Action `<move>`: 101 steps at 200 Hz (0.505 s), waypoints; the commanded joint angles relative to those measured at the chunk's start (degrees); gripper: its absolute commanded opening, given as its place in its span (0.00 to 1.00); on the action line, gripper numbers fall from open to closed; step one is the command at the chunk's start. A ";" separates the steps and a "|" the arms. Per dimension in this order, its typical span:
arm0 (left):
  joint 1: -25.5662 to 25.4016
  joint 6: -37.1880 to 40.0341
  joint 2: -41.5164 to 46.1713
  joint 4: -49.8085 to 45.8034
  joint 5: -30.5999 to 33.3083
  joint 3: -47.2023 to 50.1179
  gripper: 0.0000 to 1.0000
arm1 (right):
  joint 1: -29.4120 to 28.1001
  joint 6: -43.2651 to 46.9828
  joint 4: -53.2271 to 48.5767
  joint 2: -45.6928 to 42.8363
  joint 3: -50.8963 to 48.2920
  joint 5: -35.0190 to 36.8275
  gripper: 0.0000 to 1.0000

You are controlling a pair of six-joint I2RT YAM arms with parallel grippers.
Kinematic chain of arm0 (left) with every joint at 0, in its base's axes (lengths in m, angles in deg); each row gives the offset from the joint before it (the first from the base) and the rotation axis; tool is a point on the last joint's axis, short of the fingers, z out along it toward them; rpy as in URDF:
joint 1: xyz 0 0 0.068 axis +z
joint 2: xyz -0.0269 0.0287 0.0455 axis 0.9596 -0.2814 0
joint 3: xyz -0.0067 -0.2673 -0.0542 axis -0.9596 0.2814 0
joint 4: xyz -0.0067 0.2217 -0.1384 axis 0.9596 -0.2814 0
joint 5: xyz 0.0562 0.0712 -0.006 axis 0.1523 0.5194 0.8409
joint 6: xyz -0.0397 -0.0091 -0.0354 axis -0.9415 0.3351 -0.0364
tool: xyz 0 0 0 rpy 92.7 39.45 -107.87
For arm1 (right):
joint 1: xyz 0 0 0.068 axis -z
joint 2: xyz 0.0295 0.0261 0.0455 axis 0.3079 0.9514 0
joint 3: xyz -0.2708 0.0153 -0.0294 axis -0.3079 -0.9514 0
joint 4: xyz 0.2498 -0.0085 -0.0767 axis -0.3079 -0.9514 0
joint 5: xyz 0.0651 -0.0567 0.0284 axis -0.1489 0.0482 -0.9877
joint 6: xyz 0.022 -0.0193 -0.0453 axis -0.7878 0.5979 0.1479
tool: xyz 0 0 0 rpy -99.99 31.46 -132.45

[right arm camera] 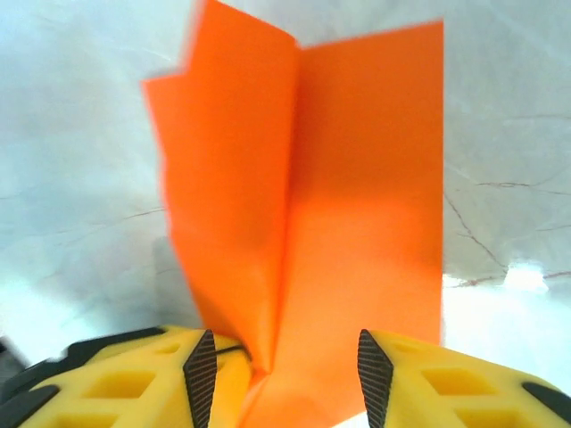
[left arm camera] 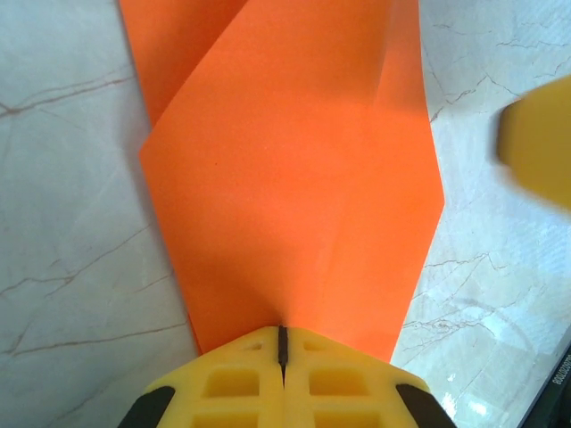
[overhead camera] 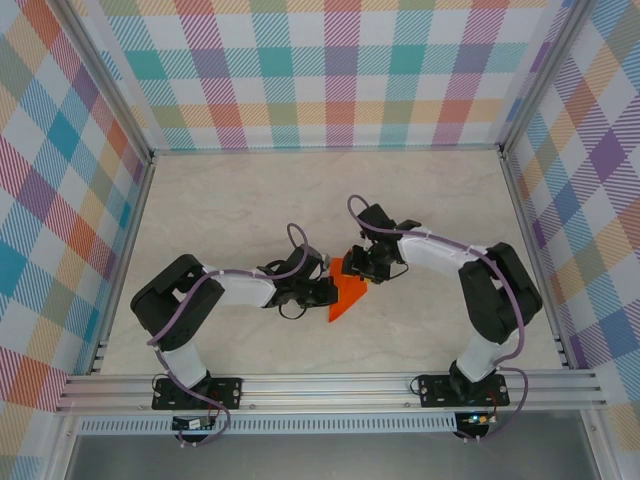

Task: Fold a paper plane with a square sheet of paper (pick it up from the middle)
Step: Fourth fold the wing at the center of the table.

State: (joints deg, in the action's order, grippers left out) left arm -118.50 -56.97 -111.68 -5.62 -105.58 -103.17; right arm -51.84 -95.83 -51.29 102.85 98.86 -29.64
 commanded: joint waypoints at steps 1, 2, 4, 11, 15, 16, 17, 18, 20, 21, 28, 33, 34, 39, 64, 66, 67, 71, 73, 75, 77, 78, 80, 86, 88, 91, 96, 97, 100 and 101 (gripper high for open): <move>-0.03 1.62 -2.34 -5.93 -0.25 -0.11 0.00 | 0.20 3.25 4.09 -2.42 -2.07 -2.27 0.38; -0.05 1.67 -2.40 -6.01 -0.25 -0.10 0.00 | 0.23 3.36 4.29 -2.38 -2.14 -2.39 0.37; -0.07 1.68 -2.43 -6.07 -0.25 -0.14 0.00 | 0.24 3.61 4.77 -2.30 -2.33 -2.87 0.35; -0.07 1.90 -2.42 -6.33 -0.16 -0.33 0.00 | 0.24 4.28 6.04 -1.79 -2.61 -4.40 0.27; -0.03 1.94 -2.54 -6.55 -0.08 -0.42 0.00 | 0.19 4.60 6.70 -1.32 -2.65 -5.31 0.23; -0.05 1.96 -2.55 -6.59 -0.07 -0.43 0.00 | 0.22 4.69 6.87 -1.21 -2.69 -5.53 0.21; -0.02 1.97 -2.56 -6.65 -0.07 -0.44 0.00 | 0.28 4.78 6.96 -1.07 -2.72 -5.73 0.20; 0.00 1.97 -2.47 -6.64 -0.07 -0.48 0.00 | 0.26 4.87 7.09 -0.91 -2.73 -5.92 0.19; 0.01 2.04 -2.49 -6.71 -0.07 -0.50 0.00 | 0.27 4.98 7.54 -0.68 -2.74 -6.48 0.17; -0.03 2.08 -2.53 -6.76 -0.07 -0.51 0.00 | 0.26 5.06 7.69 -0.50 -2.74 -6.69 0.16; -0.01 2.15 -2.43 -7.10 0.06 -0.67 0.00 | 0.34 5.52 8.99 0.44 -2.74 -8.63 0.10; -0.07 2.21 -2.42 -7.23 0.10 -0.69 0.00 | 0.31 5.73 9.84 1.17 -2.87 -9.72 0.08; -0.07 2.23 -2.45 -7.28 0.11 -0.70 0.00 | 0.33 5.74 10.11 1.26 -2.89 -9.89 0.07; -0.04 2.31 -2.39 -7.47 0.19 -0.79 0.00 | 0.34 5.87 11.11 1.97 -3.04 -11.05 0.05; -0.06 2.40 -2.23 -8.29 0.50 -0.95 0.00 | 0.29 6.57 14.58 4.99 -3.67 -14.78 0.01; -0.03 2.35 -2.28 -8.29 0.53 -0.92 0.00 | 0.33 6.70 14.84 5.19 -3.74 -14.89 0.00; -0.01 2.34 -2.24 -8.29 0.54 -0.90 0.00 | 0.33 6.75 14.94 5.25 -3.81 -14.98 0.00; -0.02 2.33 -2.19 -8.34 0.62 -0.87 0.00 | 0.34 6.74 15.22 5.58 -3.96 -15.08 0.00; -0.02 2.33 -2.20 -8.39 0.63 -0.83 0.00 | 0.31 6.77 15.22 5.71 -4.03 -15.08 0.00; -0.04 2.26 -2.21 -8.43 0.63 -0.80 0.00 | 0.33 6.84 15.31 5.98 -4.10 -15.12 0.00; -0.06 2.25 -2.14 -8.50 0.63 -0.86 0.00 | 0.34 6.81 15.41 6.05 -4.14 -15.13 0.00; -0.02 2.25 -2.13 -8.53 0.63 -0.87 0.00 | 0.34 6.85 15.40 6.21 -4.14 -15.15 0.00; -0.04 2.24 -2.19 -8.51 0.63 -0.88 0.00 | 0.29 6.95 15.46 6.30 -4.21 -15.20 0.00; -0.05 2.24 -2.19 -8.54 0.63 -0.88 0.00 | 0.42 7.25 15.59 6.81 -4.30 -15.18 0.00; -0.04 2.20 -2.16 -8.55 0.63 -0.84 0.00 | 0.42 7.31 15.64 6.94 -4.36 -15.17 0.00; -0.03 2.22 -2.16 -8.63 0.63 -0.84 0.00 | 0.42 7.37 15.65 7.16 -4.47 -15.01 0.00; -0.06 2.20 -2.25 -8.73 0.72 -0.91 0.00 | 0.51 7.54 15.75 7.51 -4.63 -14.89 0.00; -0.06 2.18 -2.23 -8.82 0.72 -0.94 0.00 | 0.51 7.57 15.75 7.56 -4.65 -14.81 0.00; -0.05 2.17 -2.21 -8.94 0.71 -0.92 0.00 | 0.58 7.66 15.90 7.79 -4.74 -14.69 0.00; -0.02 2.21 -2.25 -8.97 0.72 -0.90 0.00 | 0.55 7.72 15.91 7.87 -4.80 -14.66 0.00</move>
State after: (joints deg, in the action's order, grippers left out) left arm -118.50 -55.68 -111.87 -8.16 -105.63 -104.53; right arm -51.67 -90.23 -38.22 109.24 94.92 -41.94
